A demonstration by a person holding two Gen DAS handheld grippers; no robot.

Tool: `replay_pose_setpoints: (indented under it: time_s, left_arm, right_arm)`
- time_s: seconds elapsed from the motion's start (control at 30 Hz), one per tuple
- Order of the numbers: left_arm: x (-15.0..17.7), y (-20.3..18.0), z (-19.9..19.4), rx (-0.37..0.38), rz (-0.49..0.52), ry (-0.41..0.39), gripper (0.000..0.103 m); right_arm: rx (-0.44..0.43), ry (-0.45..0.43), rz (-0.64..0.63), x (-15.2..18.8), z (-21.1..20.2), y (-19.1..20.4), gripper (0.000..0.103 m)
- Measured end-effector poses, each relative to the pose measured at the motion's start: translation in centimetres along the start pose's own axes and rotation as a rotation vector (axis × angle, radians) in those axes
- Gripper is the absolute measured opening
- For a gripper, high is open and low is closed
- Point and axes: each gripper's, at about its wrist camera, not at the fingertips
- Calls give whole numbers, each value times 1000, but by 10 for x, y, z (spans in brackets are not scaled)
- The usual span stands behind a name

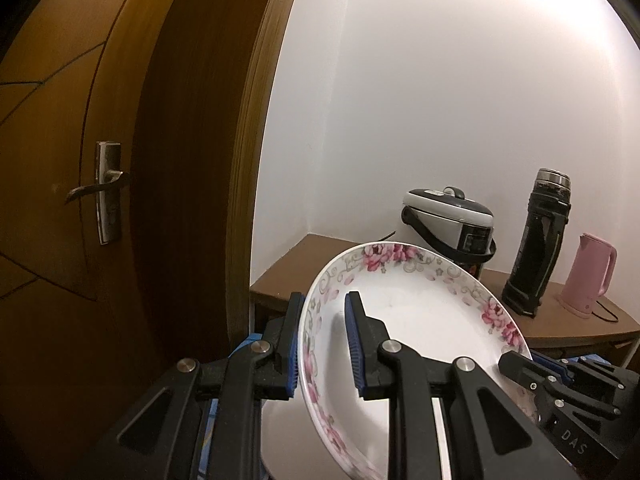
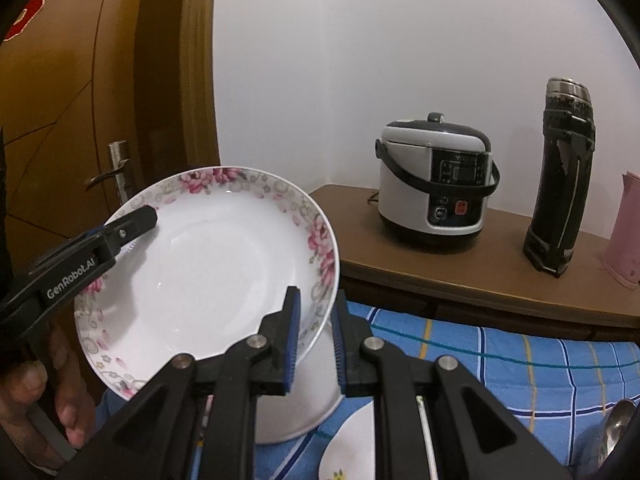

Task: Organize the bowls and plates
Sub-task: 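Lift the pink-floral plate off the cloth with the left gripper, then carry the pink-floral plate and lower it onto the grey plate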

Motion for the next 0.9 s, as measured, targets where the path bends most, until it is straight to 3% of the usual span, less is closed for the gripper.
replay_pose_setpoints:
  time_s: [0.5,0.9]
  left_arm:
    - [19,12,37,-14,-23,35,23]
    - [29,17,51,-72,-6,66,23]
  right_arm:
    - [13,42,12,11,44,-2,15]
    - [2,52,14,15,61,0,15]
Point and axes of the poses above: each gripper's, at about its wrist camera, not at the fingertips, and z roughly the way its jaws point, y to its left, x to its underside, and after that the axes turned 6 degrees about y, right-handed
